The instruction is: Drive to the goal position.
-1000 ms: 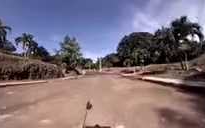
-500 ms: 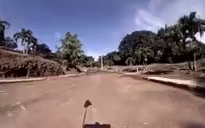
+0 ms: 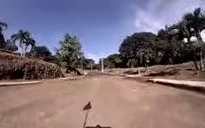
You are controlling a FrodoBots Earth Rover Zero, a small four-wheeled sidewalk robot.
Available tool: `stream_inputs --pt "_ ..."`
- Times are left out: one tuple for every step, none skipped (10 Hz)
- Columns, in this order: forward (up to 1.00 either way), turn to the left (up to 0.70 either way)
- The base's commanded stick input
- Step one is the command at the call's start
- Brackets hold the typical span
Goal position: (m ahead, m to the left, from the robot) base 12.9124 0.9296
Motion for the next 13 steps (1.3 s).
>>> stream_inputs --pt "1.00 0.00" --pt "1.00 0.00" --pt "1.00 0.00" --pt "1.00 0.00" --pt "1.00 0.00" --pt "1.00 0.00" --pt "1.00 0.00" --pt "1.00 0.00" --pt "1.00 0.00" --pt "1.00 0.00" --pt "1.00 0.00" --pt "1.00 0.00" --pt "1.00 0.00"
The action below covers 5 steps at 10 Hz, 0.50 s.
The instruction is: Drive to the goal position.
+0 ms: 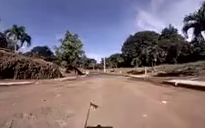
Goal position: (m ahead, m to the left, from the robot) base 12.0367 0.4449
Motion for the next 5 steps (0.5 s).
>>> stream_inputs --pt "1.00 0.00" --pt "1.00 0.00" --pt "1.00 0.00" --pt "1.00 0.00" --pt "1.00 0.00"
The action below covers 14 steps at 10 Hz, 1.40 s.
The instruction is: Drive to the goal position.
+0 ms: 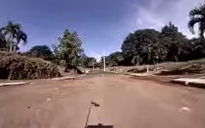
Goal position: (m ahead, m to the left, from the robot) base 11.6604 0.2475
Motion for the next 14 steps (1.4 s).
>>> stream_inputs --pt "1.00 0.00" --pt "1.00 0.00" --pt "1.00 0.00" --pt "1.00 0.00" --pt "1.00 0.00" --pt "1.00 0.00" --pt "1.00 0.00" --pt "1.00 0.00" --pt "1.00 -0.16" --pt "1.00 -0.27" --pt "1.00 -0.27" --pt "1.00 -0.12" --pt "1.00 0.00" --pt "1.00 0.00"
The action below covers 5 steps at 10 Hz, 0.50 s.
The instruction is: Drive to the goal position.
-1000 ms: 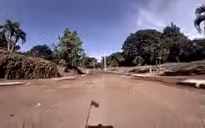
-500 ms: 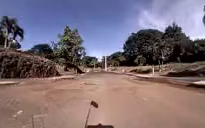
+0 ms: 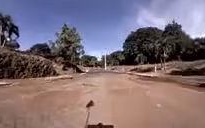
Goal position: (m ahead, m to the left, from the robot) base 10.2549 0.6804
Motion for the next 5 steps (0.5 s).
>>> stream_inputs --pt "1.00 0.00" --pt "1.00 0.00" --pt "1.00 0.00" --pt "1.00 0.00" --pt "1.00 0.00"
